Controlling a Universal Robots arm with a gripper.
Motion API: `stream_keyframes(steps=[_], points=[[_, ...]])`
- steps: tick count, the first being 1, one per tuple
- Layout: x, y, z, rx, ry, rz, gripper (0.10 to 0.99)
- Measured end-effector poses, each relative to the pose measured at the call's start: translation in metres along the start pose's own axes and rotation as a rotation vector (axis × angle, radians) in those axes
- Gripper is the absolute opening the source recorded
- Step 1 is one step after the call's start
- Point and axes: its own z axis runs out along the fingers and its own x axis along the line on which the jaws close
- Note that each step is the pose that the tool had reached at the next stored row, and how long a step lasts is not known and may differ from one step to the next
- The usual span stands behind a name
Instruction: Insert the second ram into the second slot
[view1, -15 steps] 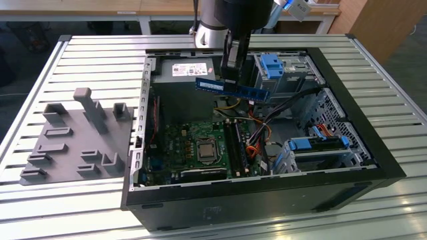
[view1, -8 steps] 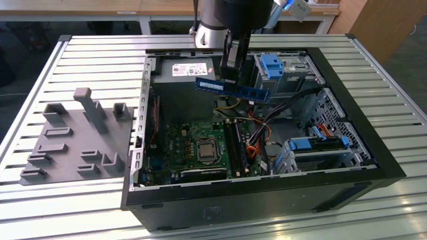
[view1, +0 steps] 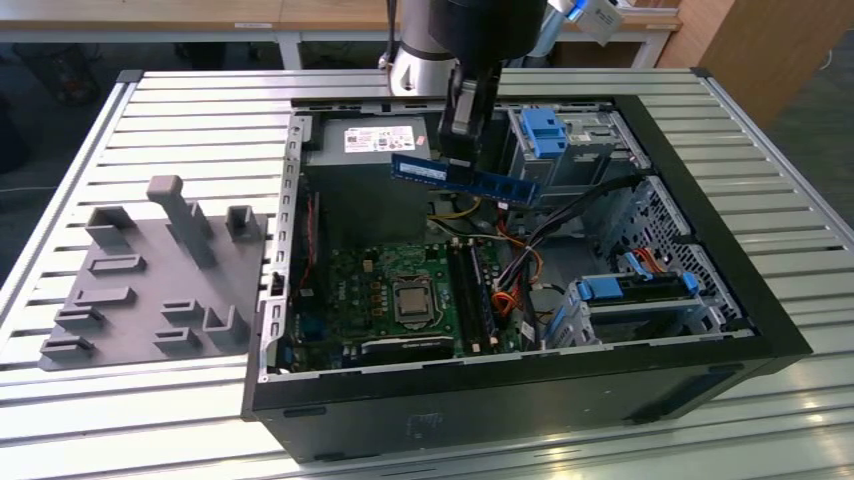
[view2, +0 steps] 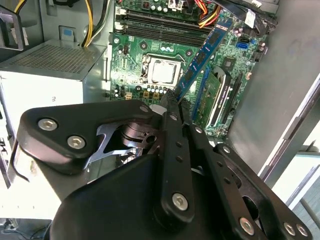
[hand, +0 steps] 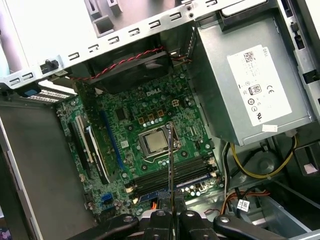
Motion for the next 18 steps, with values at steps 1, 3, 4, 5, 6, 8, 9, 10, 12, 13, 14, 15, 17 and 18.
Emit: stream_keyframes(steps=[1,3,4,5,6,8,9,10,12,13,14,15,17,18], points=[[0.0,0.0,0.0,0.0,0.0001,0.006,0.137],[0.0,0.0,0.0,-0.001,0.0004,0.021,0.137],[0.0,0.0,0.0,-0.001,0.0005,0.029,0.137],[0.0,0.0,0.0,-0.002,0.0006,0.037,0.137],[0.0,0.0,0.0,-0.002,0.0008,0.048,0.137],[0.0,0.0,0.0001,-0.004,0.0008,0.078,0.137],[-0.0001,0.0,0.0001,-0.005,0.0009,0.093,0.137],[-0.0001,0.0,0.0001,-0.006,0.0008,0.107,0.137],[0.0,0.0,0.0,-0.007,0.0009,0.133,0.137],[0.0,0.0,0.0,-0.008,0.0008,0.145,0.137],[0.0,0.0,0.0001,-0.008,0.0007,0.159,0.137],[0.0,0.0,0.0001,-0.009,0.0008,0.171,0.137],[0.0,0.0,0.0,-0.01,0.0008,0.194,0.137],[0.0,0.0,0.0,-0.011,0.0007,0.205,0.137]])
